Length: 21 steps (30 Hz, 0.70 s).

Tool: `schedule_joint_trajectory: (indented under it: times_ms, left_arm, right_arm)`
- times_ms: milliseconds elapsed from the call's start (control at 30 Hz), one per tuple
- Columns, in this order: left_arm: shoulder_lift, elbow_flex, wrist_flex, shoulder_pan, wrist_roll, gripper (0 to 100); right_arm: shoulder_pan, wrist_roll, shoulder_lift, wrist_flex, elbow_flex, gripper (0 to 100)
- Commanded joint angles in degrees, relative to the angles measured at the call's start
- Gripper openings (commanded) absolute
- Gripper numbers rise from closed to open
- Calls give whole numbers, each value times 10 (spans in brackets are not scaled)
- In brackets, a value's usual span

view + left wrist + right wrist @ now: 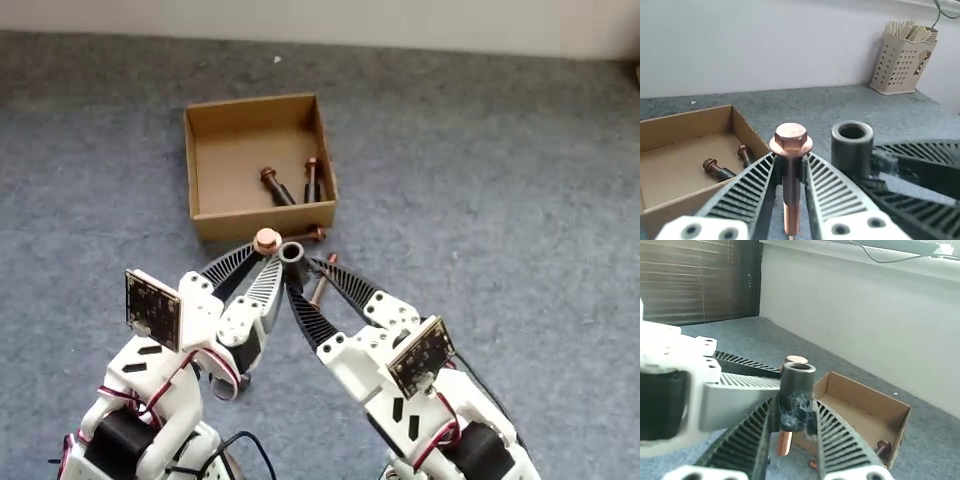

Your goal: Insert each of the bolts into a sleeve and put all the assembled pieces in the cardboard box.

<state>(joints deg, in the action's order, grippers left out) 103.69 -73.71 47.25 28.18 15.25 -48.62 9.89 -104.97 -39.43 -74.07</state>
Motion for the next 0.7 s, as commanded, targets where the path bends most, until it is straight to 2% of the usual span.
schedule_joint_trajectory:
  times_ms: [0,67,300,533,667]
  left_arm:
    - [4,54,-2,-53,-14,6]
    - [4,73,-2,-80,-12,6]
    - [4,173,-3,-145,79,6]
    - [3,217,-3,-151,155,6]
    - [3,215,1,-153,164,6]
  right_arm:
    - [-22,-6,2,-15,4,5]
    - [-21,-6,1,-15,3,5]
    - [-21,-3,0,-15,-4,5]
    - [-21,-2,-2,26,-61,5]
    - [-21,-2,-2,27,-65,5]
